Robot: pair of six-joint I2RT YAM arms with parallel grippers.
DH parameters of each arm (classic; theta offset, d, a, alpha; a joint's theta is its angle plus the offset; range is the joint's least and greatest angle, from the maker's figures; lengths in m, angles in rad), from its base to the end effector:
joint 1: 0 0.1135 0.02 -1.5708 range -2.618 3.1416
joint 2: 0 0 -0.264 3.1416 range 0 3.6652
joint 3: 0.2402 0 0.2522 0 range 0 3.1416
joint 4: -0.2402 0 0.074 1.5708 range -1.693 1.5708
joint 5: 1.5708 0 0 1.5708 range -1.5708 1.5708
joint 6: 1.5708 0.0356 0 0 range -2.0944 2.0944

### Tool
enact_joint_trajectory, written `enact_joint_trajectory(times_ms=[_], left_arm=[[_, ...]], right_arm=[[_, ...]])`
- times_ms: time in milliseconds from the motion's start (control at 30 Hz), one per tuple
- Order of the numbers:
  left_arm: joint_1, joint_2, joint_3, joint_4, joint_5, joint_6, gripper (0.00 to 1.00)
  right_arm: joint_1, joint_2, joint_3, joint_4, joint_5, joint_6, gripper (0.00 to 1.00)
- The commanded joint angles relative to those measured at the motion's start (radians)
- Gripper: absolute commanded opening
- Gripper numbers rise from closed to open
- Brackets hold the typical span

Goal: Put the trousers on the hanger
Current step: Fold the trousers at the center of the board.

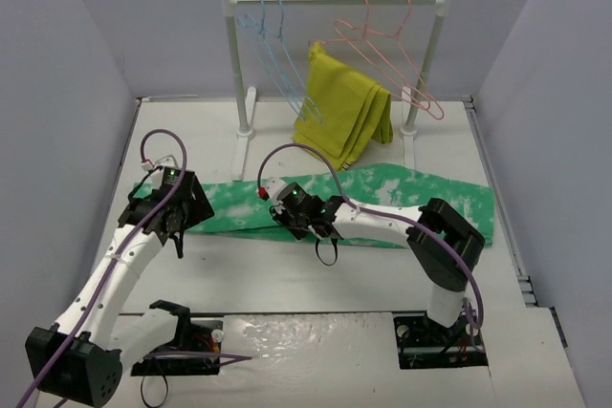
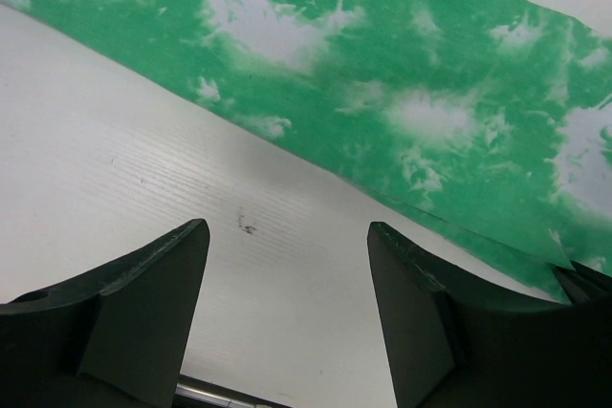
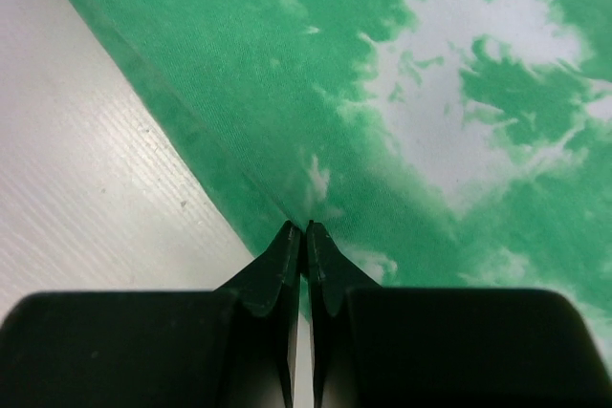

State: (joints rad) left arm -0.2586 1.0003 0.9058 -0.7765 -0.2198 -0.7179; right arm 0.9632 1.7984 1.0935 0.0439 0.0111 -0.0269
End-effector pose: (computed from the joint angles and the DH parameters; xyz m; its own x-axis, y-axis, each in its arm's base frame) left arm 0.1924 -0.0429 0.2891 -0.6319 -0.4969 -0.5948 -0.4007 0.8664 -0.2980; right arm 0.2239 0.3212 0.1904 -0.3284 -0.5194 -0.7889 -0.8251 0.5643 -0.0280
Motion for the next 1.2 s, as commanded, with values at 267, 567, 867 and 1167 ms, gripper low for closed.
enact_joint_trajectory(times_ms=[267,567,867,1167], left_arm=[[0.048,0.126,0.033,0.093,0.002,0.017,0.64],[0.083,0.302,0.053,0.201,0.044,-0.018,0.64],[0.173,0.458,0.007,0.311,0.096,-0.130,0.64],[0.345,0.567,-0.008,0.281,0.161,-0.135,0.64]], right_arm=[[0.032,-0.073,-0.104,0.034,0.003,0.066,0.00],[0.015,-0.216,-0.128,0.016,0.038,0.175,0.45],[-0.299,-0.302,-0.230,-0.026,0.149,0.455,0.56],[-0.320,-0.240,-0.368,-0.039,0.189,0.681,0.56]])
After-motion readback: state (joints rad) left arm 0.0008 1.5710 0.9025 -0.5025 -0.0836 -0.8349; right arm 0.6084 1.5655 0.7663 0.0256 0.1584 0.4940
